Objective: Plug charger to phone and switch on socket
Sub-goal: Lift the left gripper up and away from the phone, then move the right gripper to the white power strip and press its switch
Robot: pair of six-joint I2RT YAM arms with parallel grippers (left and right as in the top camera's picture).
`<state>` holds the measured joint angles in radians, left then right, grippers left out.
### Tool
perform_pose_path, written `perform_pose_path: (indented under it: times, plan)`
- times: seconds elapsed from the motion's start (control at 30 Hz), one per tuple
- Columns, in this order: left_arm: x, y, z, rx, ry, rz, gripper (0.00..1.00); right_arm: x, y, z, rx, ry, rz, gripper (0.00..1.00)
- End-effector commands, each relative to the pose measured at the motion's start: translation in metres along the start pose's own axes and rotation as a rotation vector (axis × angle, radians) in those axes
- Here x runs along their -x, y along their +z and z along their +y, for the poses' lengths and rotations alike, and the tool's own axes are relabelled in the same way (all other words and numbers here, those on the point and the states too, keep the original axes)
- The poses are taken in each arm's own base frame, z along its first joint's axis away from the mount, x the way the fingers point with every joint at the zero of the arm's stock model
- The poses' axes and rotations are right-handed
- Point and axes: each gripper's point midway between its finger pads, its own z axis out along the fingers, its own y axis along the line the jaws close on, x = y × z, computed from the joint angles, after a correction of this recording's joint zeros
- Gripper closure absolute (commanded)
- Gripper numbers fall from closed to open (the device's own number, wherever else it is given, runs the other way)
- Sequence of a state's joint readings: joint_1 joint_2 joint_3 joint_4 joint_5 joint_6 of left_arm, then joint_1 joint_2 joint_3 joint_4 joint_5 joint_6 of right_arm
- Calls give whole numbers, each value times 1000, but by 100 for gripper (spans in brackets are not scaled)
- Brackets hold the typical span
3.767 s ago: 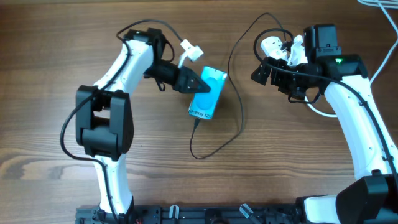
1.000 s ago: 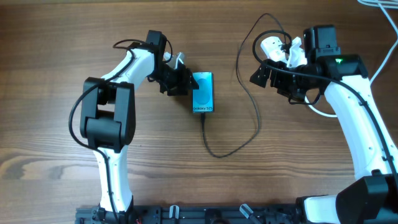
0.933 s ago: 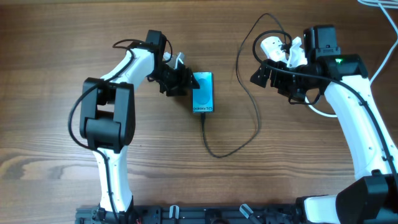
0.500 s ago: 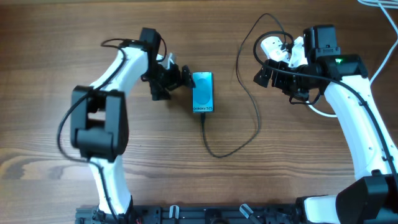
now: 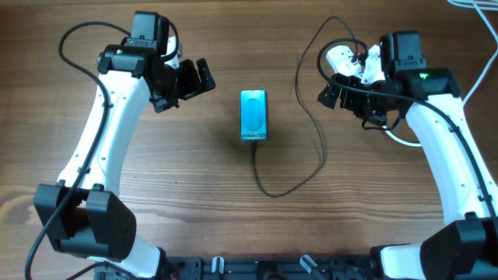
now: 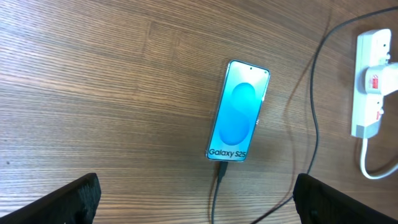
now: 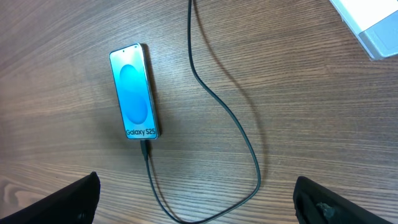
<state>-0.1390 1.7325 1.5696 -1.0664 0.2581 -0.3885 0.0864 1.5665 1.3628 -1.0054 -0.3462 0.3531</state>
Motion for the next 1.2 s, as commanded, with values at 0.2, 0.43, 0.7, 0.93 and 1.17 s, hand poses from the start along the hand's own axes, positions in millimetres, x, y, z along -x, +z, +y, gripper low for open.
perform_pose_path:
  times: [0.2,0.43,0.7,0.93,1.17]
  plan:
    - [2,1,4,24,-14,-7,0,96,-76,-74,-282,141,-414,0]
    - [2,1,4,24,-14,-8,0,139,-76,-126,-492,186,-579,1]
    - [2,1,4,24,-14,-7,0,169,-8,-165,-640,-15,-494,2]
    - [2,1,4,24,-14,-7,0,151,76,-160,-441,-115,-290,0]
    - [2,1,4,24,-14,-7,0,143,92,-164,-424,-109,-246,0]
